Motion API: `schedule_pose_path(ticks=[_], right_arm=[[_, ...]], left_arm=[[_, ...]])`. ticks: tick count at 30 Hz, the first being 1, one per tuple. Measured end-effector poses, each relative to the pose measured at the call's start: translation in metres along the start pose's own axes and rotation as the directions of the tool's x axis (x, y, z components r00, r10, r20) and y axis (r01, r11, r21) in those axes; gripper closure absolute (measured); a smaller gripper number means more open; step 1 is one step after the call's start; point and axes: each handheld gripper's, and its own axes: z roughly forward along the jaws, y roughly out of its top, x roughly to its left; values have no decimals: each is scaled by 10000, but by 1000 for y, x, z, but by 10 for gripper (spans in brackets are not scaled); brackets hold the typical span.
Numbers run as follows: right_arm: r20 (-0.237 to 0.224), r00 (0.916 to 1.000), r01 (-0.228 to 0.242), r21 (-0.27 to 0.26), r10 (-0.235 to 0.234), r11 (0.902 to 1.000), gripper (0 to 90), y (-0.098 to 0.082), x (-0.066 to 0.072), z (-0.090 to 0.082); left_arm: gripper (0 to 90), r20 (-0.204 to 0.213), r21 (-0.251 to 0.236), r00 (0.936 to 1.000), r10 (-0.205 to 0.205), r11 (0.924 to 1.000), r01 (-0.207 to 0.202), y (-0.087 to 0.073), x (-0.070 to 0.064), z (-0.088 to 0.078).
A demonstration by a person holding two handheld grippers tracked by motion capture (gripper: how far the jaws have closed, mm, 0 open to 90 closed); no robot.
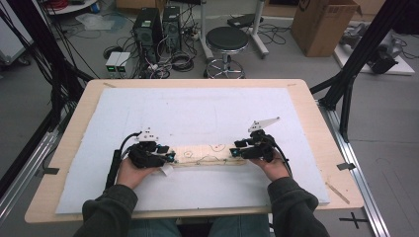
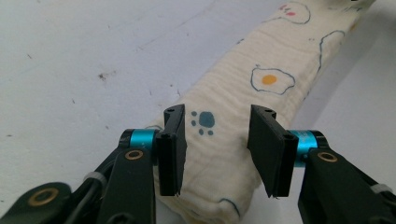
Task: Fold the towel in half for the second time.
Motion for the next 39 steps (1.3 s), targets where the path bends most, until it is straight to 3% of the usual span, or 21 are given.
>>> schedule_pose_path(ticks=[8, 14, 20, 28, 31, 39], right_arm=[[241, 9994, 219, 381, -229, 9990, 515, -12, -1, 6], [423, 9969, 639, 601, -665, 9961, 490, -17, 1, 4], [650, 9925, 997, 633, -1038, 9930, 482, -23, 2, 1], [926, 9814, 1622, 687, -1682, 9844, 461, -28, 5, -2], [999, 9809, 1616, 588, -1669, 9851, 457, -30, 5, -4], [1233, 9727, 1893, 676, -1965, 9796, 458, -31, 7, -2]], left_arm=[[521, -252, 520, 9991, 351, 9981, -337, -2, 2, 3], [516, -306, 573, 9981, 527, 9971, -509, -3, 1, 4], [508, -84, 439, 9985, 544, 9976, -540, -8, 4, 1], [481, -43, 424, 9975, 712, 9966, -709, -10, 6, -4], [473, -46, 383, 9973, 727, 9966, -725, -12, 6, -4], [474, -410, 453, 9915, 1232, 9916, -1214, -13, 1, -2]])
